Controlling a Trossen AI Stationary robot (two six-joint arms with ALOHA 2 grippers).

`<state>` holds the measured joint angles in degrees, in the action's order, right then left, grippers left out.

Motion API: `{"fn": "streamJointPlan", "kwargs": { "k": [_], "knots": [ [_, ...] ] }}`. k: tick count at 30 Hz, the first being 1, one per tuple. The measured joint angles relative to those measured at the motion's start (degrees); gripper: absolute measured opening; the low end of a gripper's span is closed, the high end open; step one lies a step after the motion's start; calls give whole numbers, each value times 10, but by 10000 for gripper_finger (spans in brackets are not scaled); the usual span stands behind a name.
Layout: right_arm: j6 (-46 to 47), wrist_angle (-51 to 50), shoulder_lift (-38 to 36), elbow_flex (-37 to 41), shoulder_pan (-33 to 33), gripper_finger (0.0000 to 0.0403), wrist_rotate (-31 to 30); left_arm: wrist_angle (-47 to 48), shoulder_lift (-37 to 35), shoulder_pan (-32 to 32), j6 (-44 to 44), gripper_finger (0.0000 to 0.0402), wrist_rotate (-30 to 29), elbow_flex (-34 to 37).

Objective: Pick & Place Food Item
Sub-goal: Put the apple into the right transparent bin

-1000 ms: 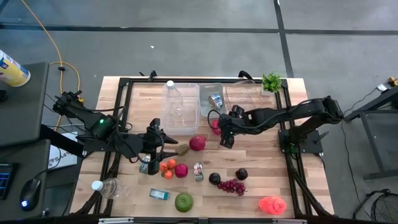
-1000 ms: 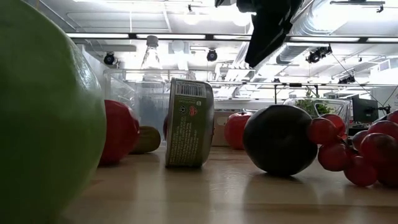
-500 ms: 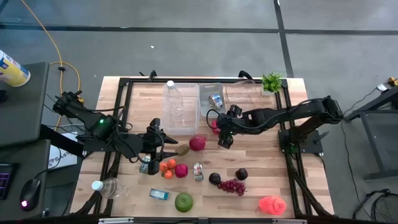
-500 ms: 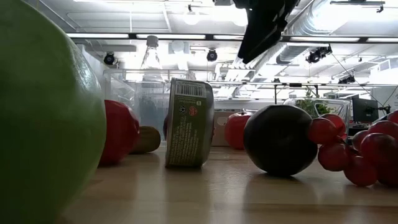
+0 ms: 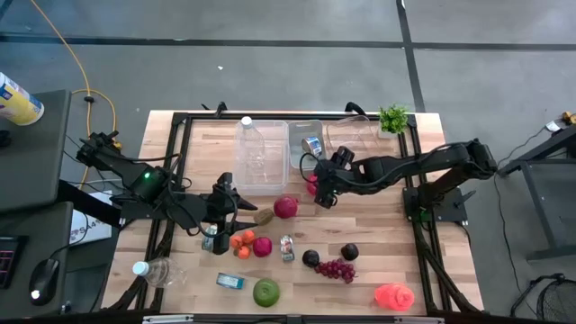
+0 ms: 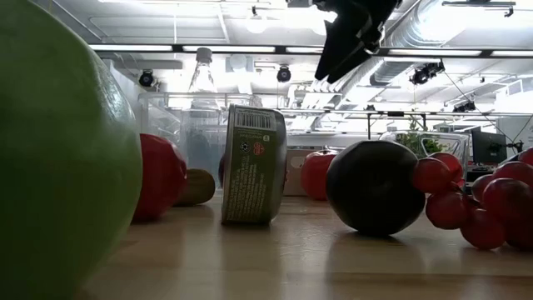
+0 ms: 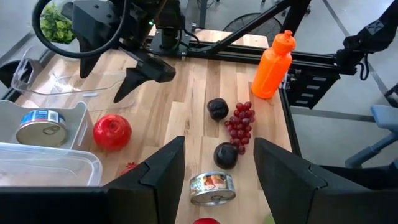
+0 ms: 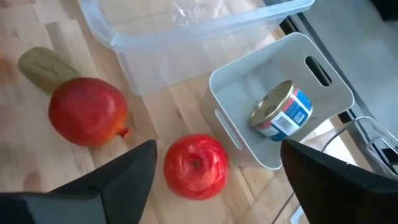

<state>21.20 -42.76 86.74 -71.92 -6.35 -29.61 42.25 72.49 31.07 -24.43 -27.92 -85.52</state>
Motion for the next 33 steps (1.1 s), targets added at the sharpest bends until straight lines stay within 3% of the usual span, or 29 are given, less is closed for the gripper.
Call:
{"fn": "streamJointPlan", "kwargs": {
  "k": [7, 16, 25, 33],
  "knots": [
    [15, -8, 20, 0, 2, 396, -1, 0, 0, 0, 0, 182, 0, 0],
    [55, -15, 57, 0, 7, 383, 7, 0, 0, 0, 0, 182, 1, 0],
    [56, -19, 91, 0, 9, 382, 94, 0, 0, 0, 0, 182, 1, 0],
    [31, -8, 131, 0, 32, 382, 87, 0, 0, 3, 0, 182, 0, 0]
  ]
}}
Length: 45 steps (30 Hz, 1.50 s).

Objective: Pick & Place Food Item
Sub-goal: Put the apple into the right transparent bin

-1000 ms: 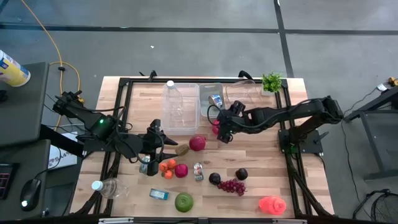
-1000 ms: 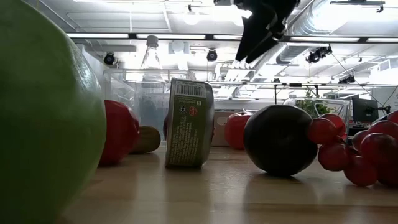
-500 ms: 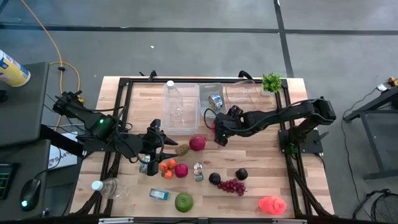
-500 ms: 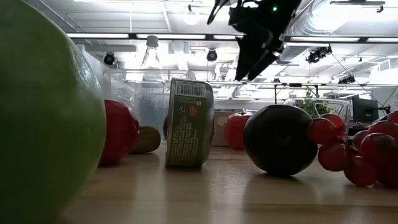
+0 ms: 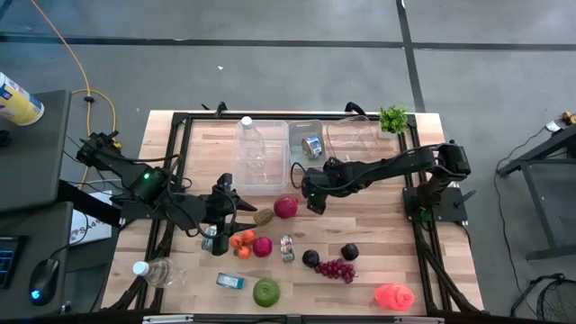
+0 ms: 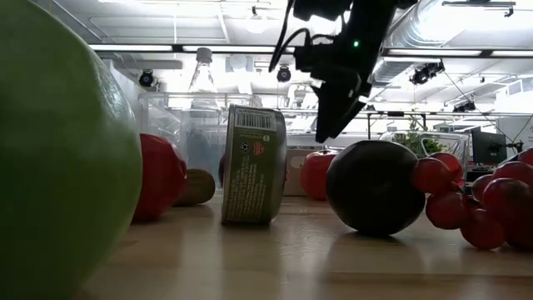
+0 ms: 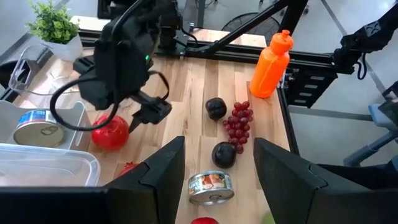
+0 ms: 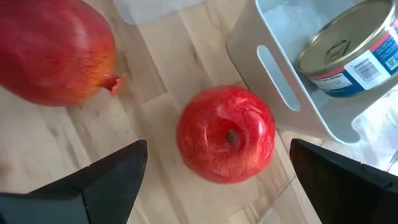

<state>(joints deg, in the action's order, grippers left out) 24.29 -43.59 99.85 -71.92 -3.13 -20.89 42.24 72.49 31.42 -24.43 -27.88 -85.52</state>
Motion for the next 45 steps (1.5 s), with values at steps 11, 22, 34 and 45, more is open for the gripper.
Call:
{"fn": "streamJointPlan", "kwargs": {
  "k": [11, 22, 34, 45],
  "knots": [
    [14, -1, 20, 1, 18, 382, 9, 0, 0, 7, 0, 182, 0, 0],
    [10, 13, 53, 1, 24, 382, 29, 0, 0, 6, 0, 182, 0, 0],
    [9, 21, 65, 0, 32, 375, 33, 0, 0, 6, 0, 182, 0, 0],
    [-5, 22, 65, 0, 31, 319, 43, 0, 0, 6, 0, 182, 0, 0]
  ]
}}
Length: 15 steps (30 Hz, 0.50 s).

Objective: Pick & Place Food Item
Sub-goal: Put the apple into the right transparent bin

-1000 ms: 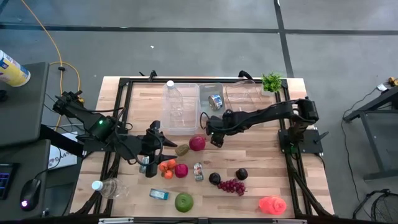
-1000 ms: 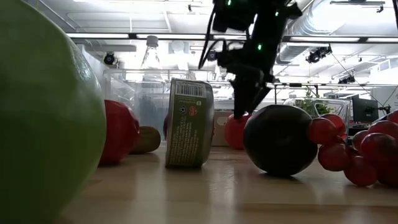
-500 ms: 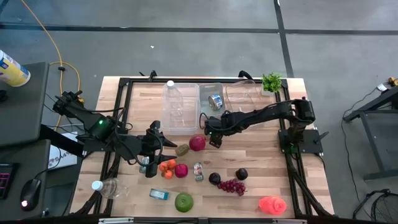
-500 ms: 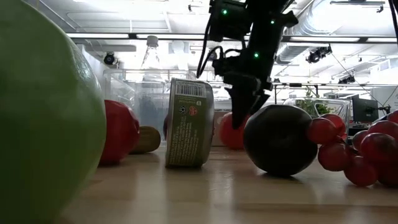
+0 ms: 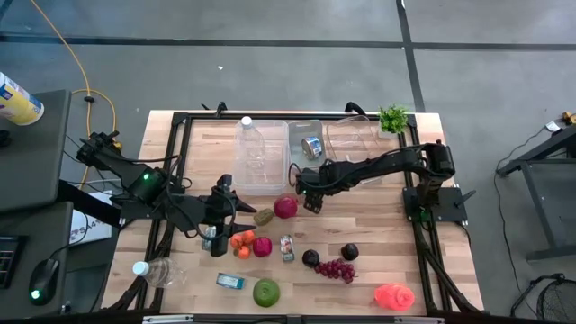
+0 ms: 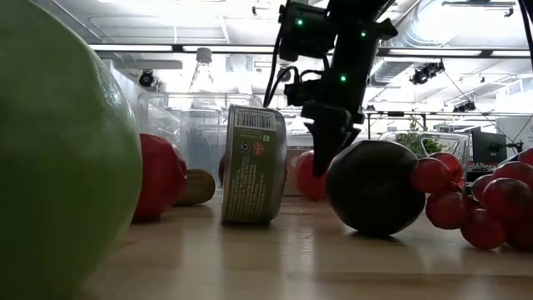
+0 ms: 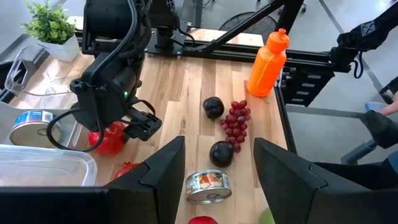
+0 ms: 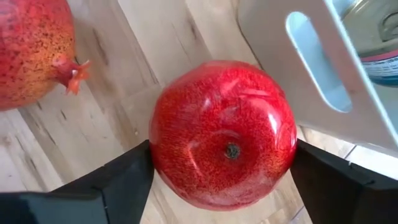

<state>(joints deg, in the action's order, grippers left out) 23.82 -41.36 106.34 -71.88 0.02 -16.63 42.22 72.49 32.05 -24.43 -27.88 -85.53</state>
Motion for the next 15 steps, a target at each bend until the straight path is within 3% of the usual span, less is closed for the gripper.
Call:
{"fn": "streamJointPlan", "kwargs": {
  "k": [15],
  "knots": [
    [6, -53, -37, 0, -51, 308, -1, 0, 0, 0, 0, 182, 0, 0]
  ]
}}
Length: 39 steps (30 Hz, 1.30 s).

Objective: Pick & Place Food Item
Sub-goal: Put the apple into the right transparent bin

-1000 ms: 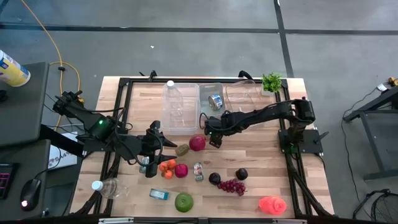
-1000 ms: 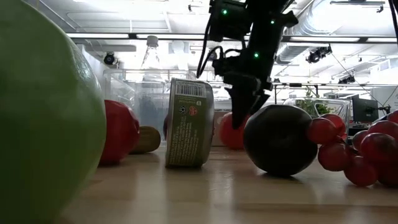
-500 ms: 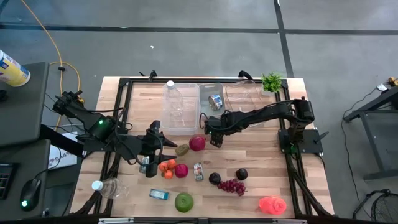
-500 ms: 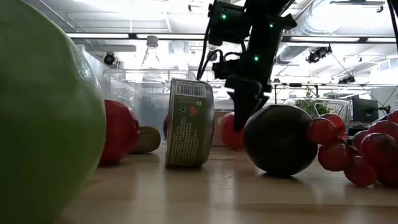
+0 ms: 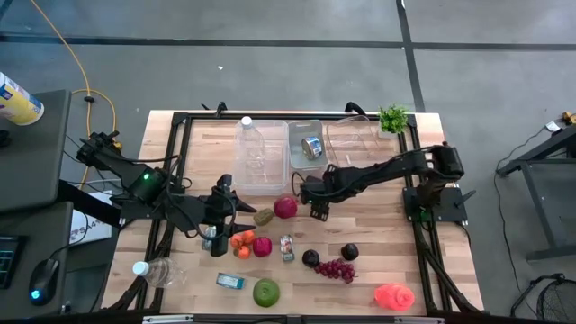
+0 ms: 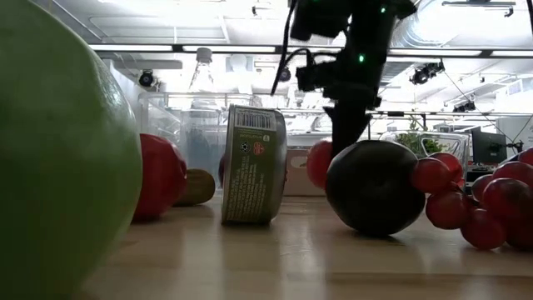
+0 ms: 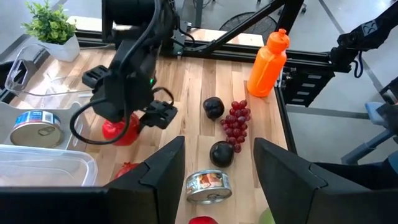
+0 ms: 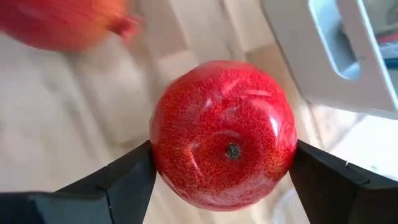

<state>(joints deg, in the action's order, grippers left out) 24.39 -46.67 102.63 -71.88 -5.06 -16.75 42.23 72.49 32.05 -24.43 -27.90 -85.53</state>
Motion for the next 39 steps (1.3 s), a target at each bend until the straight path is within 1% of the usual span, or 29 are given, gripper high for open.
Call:
{"fn": "streamJointPlan", "kwargs": {
  "k": [4, 8, 13, 19, 24, 27, 30, 34, 39],
  "knots": [
    [8, -7, -33, -1, -20, 310, -2, 0, 0, 0, 0, 182, 0, 0],
    [14, -29, -75, -2, -41, 314, -28, 0, 0, 0, 0, 182, 0, 0],
    [49, -59, -132, -2, -59, 310, -60, 0, 0, 0, 0, 182, 0, 0],
    [78, -101, -206, -2, -66, 317, -79, -1, 0, 0, 0, 182, 0, 0],
    [119, -160, -260, -2, -64, 312, -124, -3, 1, 0, 0, 182, 0, 0],
    [141, -197, -283, -2, -46, 313, -155, -3, 1, 0, 0, 182, 0, 0],
    [162, -237, -296, -2, -13, 317, -163, -3, 1, 0, 0, 182, 0, 0],
    [155, -257, -308, -2, 39, 317, -149, -5, 1, 0, 0, 182, 0, 0],
    [98, -244, -304, -2, 92, 325, -107, -5, 1, 0, 0, 182, 0, 0]
  ]
}}
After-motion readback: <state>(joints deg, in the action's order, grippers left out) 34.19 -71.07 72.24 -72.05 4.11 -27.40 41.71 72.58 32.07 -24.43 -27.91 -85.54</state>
